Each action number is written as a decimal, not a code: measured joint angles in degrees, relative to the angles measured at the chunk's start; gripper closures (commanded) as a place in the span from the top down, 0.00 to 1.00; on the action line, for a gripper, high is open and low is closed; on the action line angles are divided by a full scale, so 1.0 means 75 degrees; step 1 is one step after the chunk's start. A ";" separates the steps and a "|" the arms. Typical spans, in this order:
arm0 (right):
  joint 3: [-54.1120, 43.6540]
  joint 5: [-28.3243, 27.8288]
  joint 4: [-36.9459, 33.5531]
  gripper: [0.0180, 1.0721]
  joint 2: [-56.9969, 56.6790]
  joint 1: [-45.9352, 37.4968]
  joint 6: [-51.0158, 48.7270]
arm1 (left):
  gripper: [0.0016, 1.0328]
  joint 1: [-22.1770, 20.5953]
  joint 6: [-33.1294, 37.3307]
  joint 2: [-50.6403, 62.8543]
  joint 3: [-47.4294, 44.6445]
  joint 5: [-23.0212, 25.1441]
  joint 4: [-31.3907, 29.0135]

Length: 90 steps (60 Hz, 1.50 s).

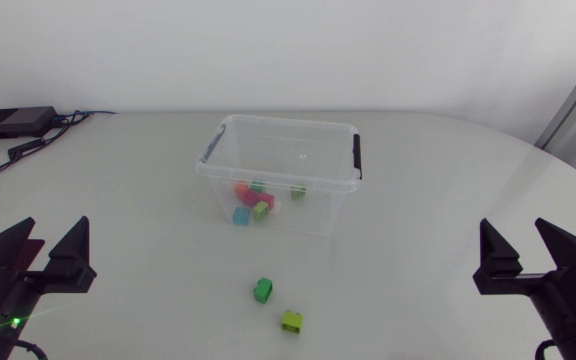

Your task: Pick up the duplo bricks and place them in the container

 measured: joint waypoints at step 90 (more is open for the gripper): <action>0.5560 -0.0525 -0.4657 0.95 0.8314 0.1329 -0.0105 | 0.95 -0.4322 0.1192 0.8582 0.5598 -0.0064 -0.6091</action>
